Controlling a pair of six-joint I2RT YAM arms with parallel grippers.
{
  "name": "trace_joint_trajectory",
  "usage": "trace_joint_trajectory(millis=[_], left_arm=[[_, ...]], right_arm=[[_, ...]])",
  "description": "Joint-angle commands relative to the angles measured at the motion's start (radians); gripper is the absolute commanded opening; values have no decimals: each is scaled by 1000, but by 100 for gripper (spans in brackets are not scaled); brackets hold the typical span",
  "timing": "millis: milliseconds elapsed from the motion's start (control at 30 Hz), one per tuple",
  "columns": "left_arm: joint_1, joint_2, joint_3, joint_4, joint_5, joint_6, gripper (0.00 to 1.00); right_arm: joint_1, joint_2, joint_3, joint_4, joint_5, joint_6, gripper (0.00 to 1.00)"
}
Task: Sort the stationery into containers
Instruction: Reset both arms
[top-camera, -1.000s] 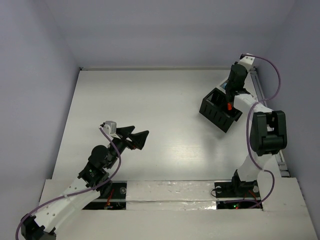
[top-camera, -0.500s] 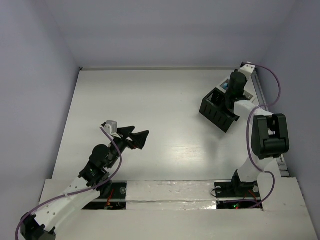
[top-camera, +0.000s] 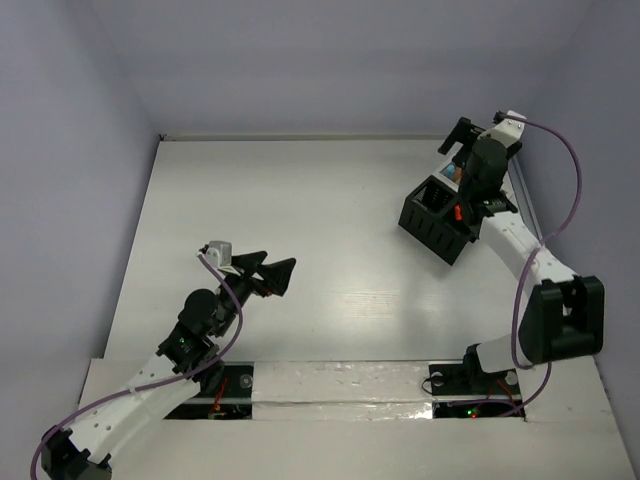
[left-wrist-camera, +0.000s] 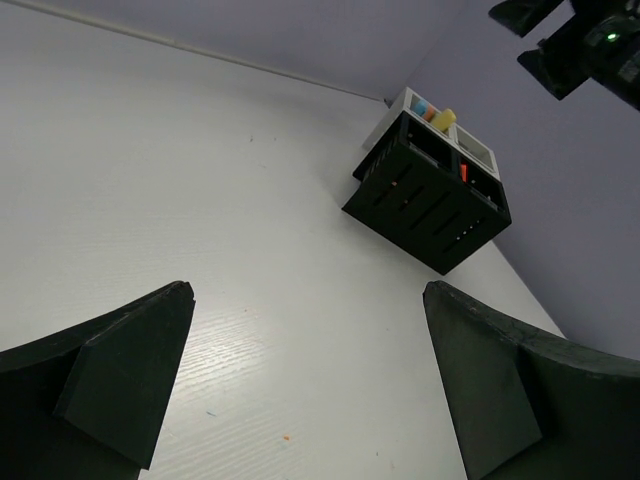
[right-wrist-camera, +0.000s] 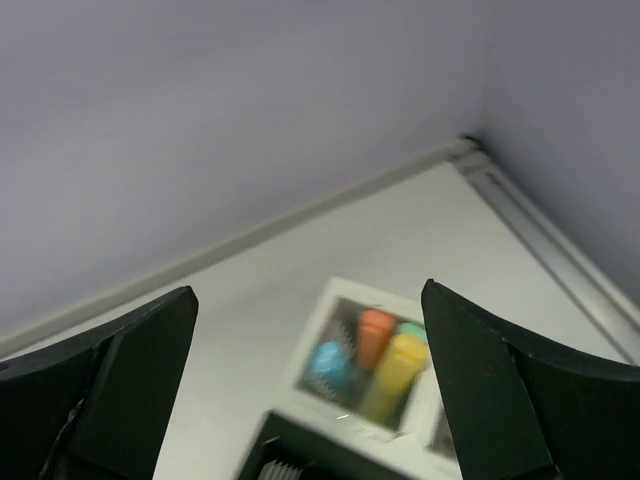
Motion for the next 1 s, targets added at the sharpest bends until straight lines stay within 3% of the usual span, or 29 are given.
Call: trace_joint_trajectory(millis=[0,67,100,167,300,400,567,767,967], left_arm=[[-4,-5,11,54,-23,-29,99],[-4,-3,28,51,-32,-42,99],[-4,-3,36,44,-33,-49,99],[-4,-4,63,18,-44,-58,99],[-4,-20,117,-28,-47,-84,99],[-4,-40,175,-75,-43,-102,99],[-4,-96,306,-175,-70,-86,99],[-4,-164,436,-290,-124,-18,99],[-4,-143,521,-373,-147,45,99]], right_arm=[[94,-136,30,-71,-159,106,99],[144,-228,-17,-62,-232,170,92],[167,-256,-48,-33,-325,191,100],[223,-320,-131,-24,-428,273,100],[243,-381,-255,49,-777,401,100],[243,-452,-336,79,-887,471,100],[243,-651,-324,-54,-884,435,100],[243,-921,-246,-288,-714,328,100],[243,-963,-286,-394,-587,300,100]])
